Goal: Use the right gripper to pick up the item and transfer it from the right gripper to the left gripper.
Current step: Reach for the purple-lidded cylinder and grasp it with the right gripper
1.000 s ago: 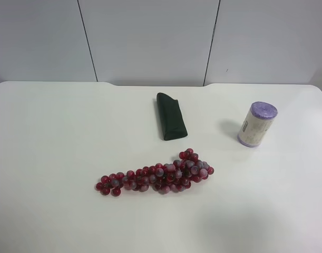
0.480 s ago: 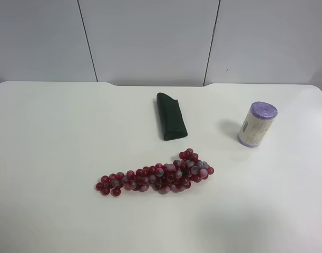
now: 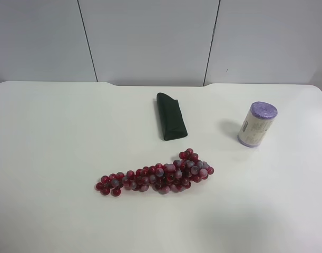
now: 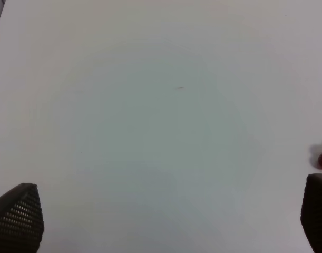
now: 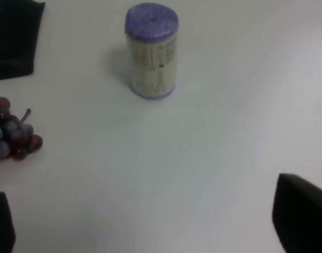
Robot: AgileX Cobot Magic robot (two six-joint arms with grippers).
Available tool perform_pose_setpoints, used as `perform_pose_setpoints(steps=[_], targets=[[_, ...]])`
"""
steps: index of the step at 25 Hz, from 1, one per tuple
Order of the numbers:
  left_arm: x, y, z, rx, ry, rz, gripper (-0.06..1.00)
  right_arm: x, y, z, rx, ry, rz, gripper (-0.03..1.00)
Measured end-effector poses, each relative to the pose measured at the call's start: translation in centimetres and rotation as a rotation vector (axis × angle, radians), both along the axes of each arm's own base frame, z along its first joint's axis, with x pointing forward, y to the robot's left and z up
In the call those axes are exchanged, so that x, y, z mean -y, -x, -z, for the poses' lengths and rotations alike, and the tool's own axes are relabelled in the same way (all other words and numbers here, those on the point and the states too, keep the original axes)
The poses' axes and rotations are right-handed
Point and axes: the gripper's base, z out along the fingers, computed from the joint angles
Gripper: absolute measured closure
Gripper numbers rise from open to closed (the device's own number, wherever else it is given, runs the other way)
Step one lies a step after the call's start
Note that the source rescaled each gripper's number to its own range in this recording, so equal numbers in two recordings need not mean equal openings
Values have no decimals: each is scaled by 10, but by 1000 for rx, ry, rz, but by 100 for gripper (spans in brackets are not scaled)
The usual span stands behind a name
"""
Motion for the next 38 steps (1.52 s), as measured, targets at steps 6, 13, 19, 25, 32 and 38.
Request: perform_pose_setpoints(steps=[6, 13, 19, 25, 32, 38], targets=[[0, 0, 0, 1, 0, 0, -5, -2, -37, -44, -117, 9, 0, 2], [0, 0, 0, 1, 0, 0, -5, -5, -102, -90, -227, 19, -4, 2], [0, 0, 0, 1, 0, 0, -5, -8, -164, -96, -361, 25, -6, 2], [0, 0, 0, 1, 0, 0, -5, -11, -223, -82, -532, 34, -9, 2], [0, 0, 0, 1, 0, 0, -5, -14, -279, -61, -666, 40, -12, 2], [0, 0, 0, 1, 0, 0, -5, -15, -315, -39, -773, 55, -15, 2]])
